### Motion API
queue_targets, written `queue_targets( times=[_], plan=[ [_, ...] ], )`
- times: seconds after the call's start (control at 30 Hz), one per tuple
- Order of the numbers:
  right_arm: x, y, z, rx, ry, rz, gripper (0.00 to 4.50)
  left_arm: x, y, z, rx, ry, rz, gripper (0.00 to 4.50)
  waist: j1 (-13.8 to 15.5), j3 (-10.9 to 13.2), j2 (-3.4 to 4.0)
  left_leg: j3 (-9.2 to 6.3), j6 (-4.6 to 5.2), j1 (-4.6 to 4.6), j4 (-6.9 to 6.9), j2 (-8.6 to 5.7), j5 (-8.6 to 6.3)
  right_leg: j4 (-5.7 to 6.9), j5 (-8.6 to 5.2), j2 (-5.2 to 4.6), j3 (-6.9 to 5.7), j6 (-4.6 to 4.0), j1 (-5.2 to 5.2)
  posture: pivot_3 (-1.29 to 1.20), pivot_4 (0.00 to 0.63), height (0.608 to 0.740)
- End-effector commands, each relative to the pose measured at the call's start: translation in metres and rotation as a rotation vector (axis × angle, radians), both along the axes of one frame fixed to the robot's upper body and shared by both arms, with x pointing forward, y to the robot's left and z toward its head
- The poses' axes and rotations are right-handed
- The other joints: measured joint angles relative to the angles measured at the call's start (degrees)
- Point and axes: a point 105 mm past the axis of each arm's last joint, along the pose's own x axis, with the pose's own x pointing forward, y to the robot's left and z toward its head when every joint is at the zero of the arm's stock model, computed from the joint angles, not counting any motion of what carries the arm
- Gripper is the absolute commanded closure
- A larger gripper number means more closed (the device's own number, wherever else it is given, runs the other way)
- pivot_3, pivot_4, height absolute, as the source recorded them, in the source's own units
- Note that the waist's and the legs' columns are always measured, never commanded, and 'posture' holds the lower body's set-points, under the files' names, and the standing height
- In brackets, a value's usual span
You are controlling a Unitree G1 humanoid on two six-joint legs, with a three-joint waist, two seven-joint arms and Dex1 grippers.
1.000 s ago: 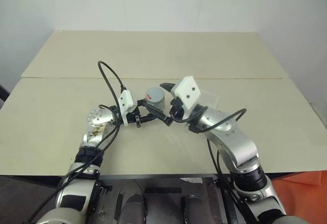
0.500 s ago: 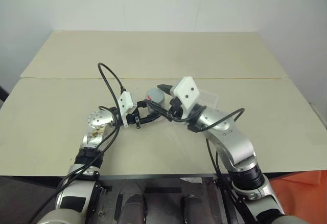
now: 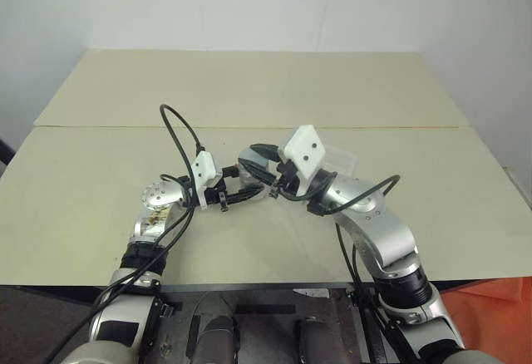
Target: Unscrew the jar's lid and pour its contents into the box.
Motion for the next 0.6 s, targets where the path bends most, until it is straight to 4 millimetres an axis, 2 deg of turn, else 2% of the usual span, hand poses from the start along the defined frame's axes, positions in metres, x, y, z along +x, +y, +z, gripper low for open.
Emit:
queue_targets(
  times=[0.03,0.17,0.6],
  plan=[
    [-0.015,0.0,0.022,0.026,-0.079,0.049,1.35,-0.002,-0.003,0.016,-0.024,-0.069,-0.02,2.34,0.0,0.0,0.0,0.0,0.0,0.0,0.0,0.0,0.0,0.0,0.0,0.0,0.0,0.0,0.0,0.0,0.15,0.74],
    [-0.009,-0.003,0.022,0.033,-0.068,-0.006,0.02,-0.002,-0.003,0.016,-0.024,-0.07,-0.023,2.34,-0.06,0.0,0.0,-0.01,0.0,0.01,0.0,0.01,0.0,0.0,0.0,0.01,0.0,0.0,0.0,0.0,0.15,0.74],
    [-0.003,0.0,0.006,0.003,-0.024,-0.004,0.02,-0.005,-0.008,0.019,-0.031,-0.073,-0.047,2.34,-0.01,0.0,0.0,0.0,0.0,0.01,-0.01,0.01,0.0,0.0,0.0,0.01,0.0,0.0,0.0,0.0,0.15,0.74]
  ],
)
